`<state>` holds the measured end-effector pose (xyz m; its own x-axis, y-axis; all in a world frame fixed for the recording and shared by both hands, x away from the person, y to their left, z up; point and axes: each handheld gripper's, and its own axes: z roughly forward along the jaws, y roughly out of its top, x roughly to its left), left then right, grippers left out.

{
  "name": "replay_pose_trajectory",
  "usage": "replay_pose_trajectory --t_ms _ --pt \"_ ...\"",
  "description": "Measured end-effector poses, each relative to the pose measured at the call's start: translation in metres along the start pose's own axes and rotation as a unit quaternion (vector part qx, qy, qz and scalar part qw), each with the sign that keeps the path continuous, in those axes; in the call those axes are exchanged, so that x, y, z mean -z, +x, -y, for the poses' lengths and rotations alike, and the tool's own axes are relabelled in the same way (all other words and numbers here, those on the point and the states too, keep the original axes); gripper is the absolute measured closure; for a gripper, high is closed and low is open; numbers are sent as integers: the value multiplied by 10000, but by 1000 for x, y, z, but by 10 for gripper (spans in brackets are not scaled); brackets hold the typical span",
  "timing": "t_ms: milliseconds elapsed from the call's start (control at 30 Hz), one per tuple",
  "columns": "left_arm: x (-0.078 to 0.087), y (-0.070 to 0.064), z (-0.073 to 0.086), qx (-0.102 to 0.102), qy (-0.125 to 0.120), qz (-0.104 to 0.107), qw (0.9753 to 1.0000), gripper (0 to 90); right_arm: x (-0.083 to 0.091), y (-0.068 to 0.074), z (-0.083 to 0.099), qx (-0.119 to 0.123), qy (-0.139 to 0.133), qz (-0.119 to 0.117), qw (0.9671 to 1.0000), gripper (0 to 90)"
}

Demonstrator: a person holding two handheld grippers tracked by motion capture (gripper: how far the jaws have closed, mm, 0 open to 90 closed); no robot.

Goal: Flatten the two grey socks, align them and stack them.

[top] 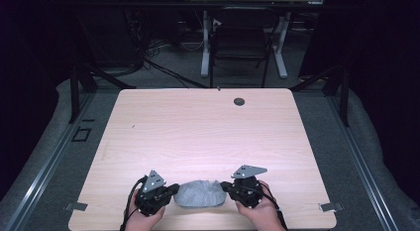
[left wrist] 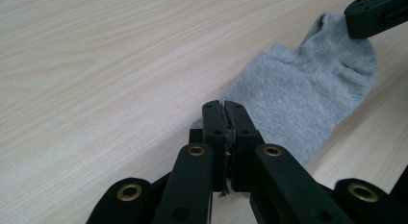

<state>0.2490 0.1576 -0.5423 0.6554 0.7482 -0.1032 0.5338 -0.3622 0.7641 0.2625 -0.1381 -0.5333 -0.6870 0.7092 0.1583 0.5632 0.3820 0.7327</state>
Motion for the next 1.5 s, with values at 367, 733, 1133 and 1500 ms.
replay_pose_trajectory --t_ms 367,733,1133,1500 --pt "-10 0 5 -13 154 -17 9999 887 -7 -4 4 -15 111 54 9999 885" --pt "-18 3 10 16 245 -43 9997 886 -16 -7 10 -26 291 82 9995 884" --pt "-19 2 9 -19 196 -49 9998 870 -19 -9 13 -54 285 135 9995 851" --pt "-8 -9 1 -179 -35 -3 9998 838 -10 7 6 348 -3 73 9994 857"
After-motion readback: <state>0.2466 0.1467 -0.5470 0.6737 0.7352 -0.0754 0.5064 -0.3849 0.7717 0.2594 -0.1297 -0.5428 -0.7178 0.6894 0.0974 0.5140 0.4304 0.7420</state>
